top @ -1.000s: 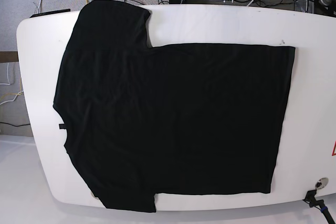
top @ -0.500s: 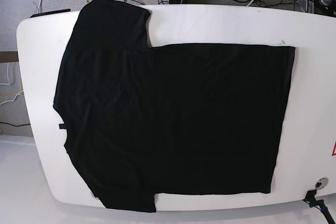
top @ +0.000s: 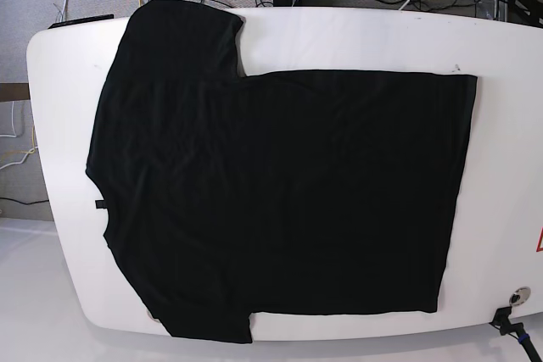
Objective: Fold the T-shirt properly
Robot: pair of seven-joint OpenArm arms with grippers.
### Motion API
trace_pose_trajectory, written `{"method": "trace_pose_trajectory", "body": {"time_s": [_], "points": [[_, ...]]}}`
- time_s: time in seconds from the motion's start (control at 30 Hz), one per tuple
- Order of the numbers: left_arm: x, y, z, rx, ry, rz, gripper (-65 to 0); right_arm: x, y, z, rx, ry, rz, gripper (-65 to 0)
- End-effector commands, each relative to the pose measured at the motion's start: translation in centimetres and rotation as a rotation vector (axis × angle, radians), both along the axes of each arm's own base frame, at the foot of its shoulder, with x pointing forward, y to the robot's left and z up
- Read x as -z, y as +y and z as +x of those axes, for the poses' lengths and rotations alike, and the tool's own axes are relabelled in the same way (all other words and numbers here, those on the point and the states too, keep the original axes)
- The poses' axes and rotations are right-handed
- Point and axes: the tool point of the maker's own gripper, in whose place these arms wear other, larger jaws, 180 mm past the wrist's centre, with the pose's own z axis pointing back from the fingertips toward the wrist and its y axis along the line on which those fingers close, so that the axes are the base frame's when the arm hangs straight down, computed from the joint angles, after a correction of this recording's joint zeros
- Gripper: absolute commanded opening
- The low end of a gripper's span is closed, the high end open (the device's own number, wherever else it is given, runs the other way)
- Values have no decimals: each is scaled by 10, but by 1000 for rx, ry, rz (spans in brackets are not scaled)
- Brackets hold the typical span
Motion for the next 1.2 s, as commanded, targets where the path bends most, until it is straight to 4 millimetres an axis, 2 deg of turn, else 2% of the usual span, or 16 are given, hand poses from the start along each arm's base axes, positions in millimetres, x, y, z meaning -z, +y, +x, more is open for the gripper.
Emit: {"method": "trace_pose_trajectory", "body": {"time_s": [0.0, 0.2, 0.27, 0.43, 0.47, 0.6, 0.67, 0.8, 0.9, 0.97, 1.1, 1.17], "points": [[0, 1, -3, 2, 4, 2, -638, 0, 1, 1, 1, -2, 4, -637], [0, 0, -4, 2, 2, 1, -638, 0, 0, 1, 1, -4, 3, -637], [-1, 0, -13, 2, 15, 1, -636, 0, 0, -3, 3, -2, 3, -637], [-3, 0, -12, 7, -39, -1, -638, -3, 1, 6, 2, -93, 4, -637], [-5, -1, -9, 10, -64, -1, -638, -5, 1, 5, 0, -107, 6, -637], [-10, -1, -16, 15, -99, -4, -634, -11, 0, -10, -3, -130, 6, -636], [-14, -2, -19, 18, -117, -5, -581, -15, 1, -17, -5, -142, 8, -636], [-25, -3, -23, 25, -167, -7, -396, -29, 3, -24, -12, -197, 14, -636], [-36, -2, -36, 32, -186, -7, -333, -46, 5, -31, -17, -246, 19, -635], [-47, -2, -42, 37, -213, -8, -332, -58, 2, -36, -27, -273, 16, -610], [-72, -4, -59, 44, -254, -12, -330, -80, 5, -54, -32, -294, 24, -450], [-84, -5, -76, 46, -248, -15, -330, -92, 6, -63, -34, -302, 28, -391]]}}
